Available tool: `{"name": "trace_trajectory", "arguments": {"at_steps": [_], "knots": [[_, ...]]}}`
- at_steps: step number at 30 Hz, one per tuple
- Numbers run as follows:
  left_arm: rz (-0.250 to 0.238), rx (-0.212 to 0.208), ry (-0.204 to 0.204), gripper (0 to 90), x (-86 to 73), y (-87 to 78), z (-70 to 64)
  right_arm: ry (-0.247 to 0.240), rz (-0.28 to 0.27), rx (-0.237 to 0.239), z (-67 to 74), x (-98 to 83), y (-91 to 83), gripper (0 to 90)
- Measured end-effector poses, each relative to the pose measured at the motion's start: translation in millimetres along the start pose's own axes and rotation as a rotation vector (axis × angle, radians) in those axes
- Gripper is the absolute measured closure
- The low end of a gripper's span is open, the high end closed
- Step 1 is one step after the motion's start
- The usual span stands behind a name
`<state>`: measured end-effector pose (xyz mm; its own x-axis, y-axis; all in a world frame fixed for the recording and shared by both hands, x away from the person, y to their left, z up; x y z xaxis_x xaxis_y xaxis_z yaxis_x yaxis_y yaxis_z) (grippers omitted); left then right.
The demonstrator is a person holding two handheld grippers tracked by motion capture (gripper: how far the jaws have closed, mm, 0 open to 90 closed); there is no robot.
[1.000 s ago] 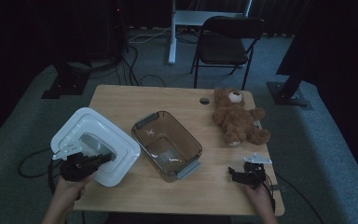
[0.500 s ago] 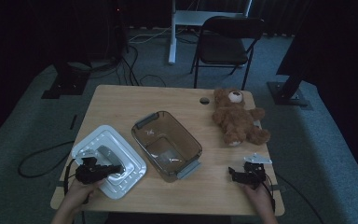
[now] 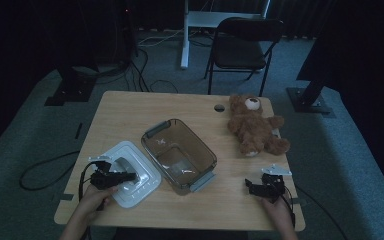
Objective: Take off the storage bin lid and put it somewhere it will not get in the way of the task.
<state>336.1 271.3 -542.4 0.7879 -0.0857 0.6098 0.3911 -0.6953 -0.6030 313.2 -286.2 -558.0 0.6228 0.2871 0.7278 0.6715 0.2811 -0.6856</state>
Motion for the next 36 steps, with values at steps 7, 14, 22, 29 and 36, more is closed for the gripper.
{"name": "trace_trajectory", "arguments": {"at_steps": [7,14,22,29,36], "knots": [[0.007,0.113,0.071,54.0,1.4,-6.0,-8.6,0.000,-0.001,0.000,0.0,0.0,0.1,13.7],[0.002,0.168,0.088,47.1,-2.6,-15.8,-9.1,0.001,-0.001,0.000,0.0,0.0,0.1,13.7],[-0.035,0.230,0.105,46.3,-11.6,-33.1,-13.0,0.000,-0.001,0.000,0.0,0.0,0.0,13.7],[-0.116,0.308,0.114,29.8,-18.4,-54.9,-11.7,0.001,0.000,0.000,0.1,0.0,0.0,13.7],[-0.107,0.382,0.084,17.3,-28.2,-60.0,0.6,0.000,-0.001,0.000,0.0,0.0,0.1,13.7]]}}
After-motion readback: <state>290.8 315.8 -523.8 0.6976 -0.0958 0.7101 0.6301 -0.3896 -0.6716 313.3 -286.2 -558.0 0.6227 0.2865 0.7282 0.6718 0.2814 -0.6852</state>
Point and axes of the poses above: each handheld gripper's, and its own axes: y roughly forward along the jaws, x roughly out of its top, z roughly to its left, the point moved 1 cm from there along y, roughly forward along the jaws, and after that the axes turned 2 degrees about -y, right-handed, at the moved point
